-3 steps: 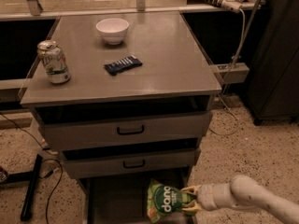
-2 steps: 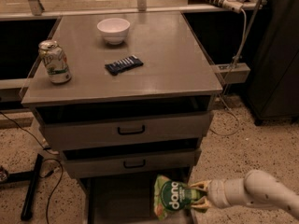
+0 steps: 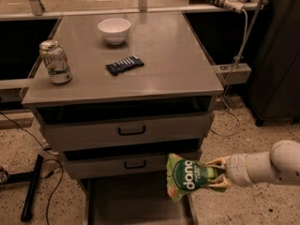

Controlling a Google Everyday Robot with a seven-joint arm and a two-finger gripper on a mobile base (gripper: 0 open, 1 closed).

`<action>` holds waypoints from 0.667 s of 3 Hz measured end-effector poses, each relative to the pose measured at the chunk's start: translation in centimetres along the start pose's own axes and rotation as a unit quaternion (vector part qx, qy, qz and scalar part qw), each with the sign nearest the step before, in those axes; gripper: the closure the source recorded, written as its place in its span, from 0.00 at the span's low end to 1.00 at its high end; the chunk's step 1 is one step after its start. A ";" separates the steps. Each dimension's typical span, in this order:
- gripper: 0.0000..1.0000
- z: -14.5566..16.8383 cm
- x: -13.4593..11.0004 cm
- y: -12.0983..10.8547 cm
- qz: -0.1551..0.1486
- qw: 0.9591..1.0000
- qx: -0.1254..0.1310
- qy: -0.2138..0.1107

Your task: Pick green rice chip bag from bottom drawer and place on counter

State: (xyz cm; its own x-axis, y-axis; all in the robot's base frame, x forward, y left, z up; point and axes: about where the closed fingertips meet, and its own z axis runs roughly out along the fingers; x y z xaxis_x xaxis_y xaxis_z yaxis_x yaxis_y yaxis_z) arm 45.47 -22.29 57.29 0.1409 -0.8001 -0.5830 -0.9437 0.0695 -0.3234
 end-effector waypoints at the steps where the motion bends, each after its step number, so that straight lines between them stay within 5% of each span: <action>1: 1.00 0.0 0.0 0.0 0.000 1.000 0.000 0.000; 2: 1.00 -1.3 -1.4 -0.4 -0.014 1.000 0.009 0.001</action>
Offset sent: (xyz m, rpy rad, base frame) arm -0.0136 0.0152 0.1334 -0.0573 -0.2133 0.0569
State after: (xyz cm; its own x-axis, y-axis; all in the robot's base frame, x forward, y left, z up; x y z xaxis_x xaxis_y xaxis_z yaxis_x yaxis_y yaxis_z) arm 45.26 -22.01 59.23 0.1666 -0.8033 -0.5717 -0.9337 0.0578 -0.3533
